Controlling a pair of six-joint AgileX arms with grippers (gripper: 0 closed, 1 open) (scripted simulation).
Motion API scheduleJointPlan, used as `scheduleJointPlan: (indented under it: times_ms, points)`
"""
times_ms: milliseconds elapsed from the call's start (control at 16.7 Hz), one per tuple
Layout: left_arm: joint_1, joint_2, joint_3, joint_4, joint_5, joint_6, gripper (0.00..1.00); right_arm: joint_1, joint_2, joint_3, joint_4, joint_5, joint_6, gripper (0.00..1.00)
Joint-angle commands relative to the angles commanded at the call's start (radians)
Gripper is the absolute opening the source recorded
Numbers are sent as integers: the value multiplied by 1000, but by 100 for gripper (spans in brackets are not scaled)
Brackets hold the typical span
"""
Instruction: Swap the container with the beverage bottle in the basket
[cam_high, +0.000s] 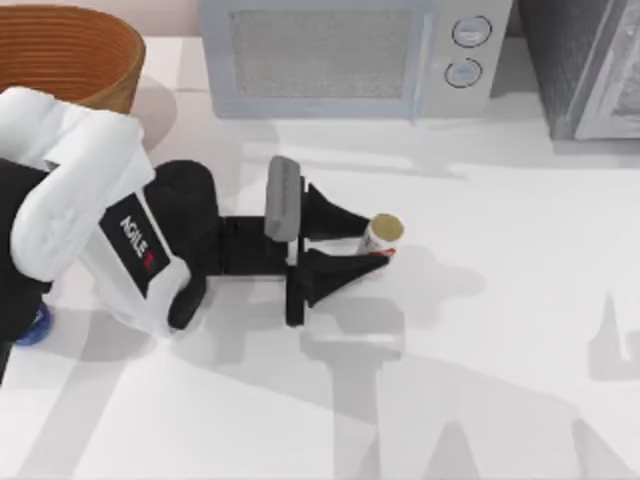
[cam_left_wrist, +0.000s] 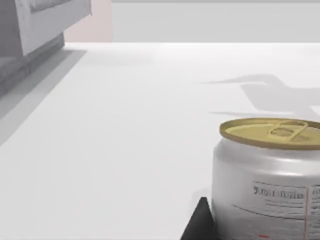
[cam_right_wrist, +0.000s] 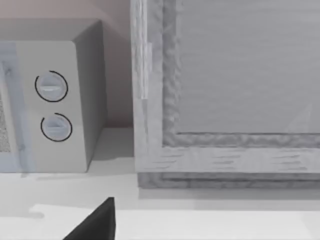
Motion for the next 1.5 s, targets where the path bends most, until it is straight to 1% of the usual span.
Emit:
scheduleJointPlan:
  times_ms: [660,720,1260,1380,1500]
  points:
    - [0,0,0,0,0,0,98,0,0,0,0,0,0,100]
    - [0,0,0,0,0,0,100,0,0,0,0,0,0,100]
    - [3,0,0,0,0,0,100,0,0,0,0,0,0,100]
    - [17,-30,-19,-27,-24,-2,100,0,0,0,0,0,0,100]
    - [46,-103,-61,-87,-76,-3,100,0,0,0,0,0,0,100]
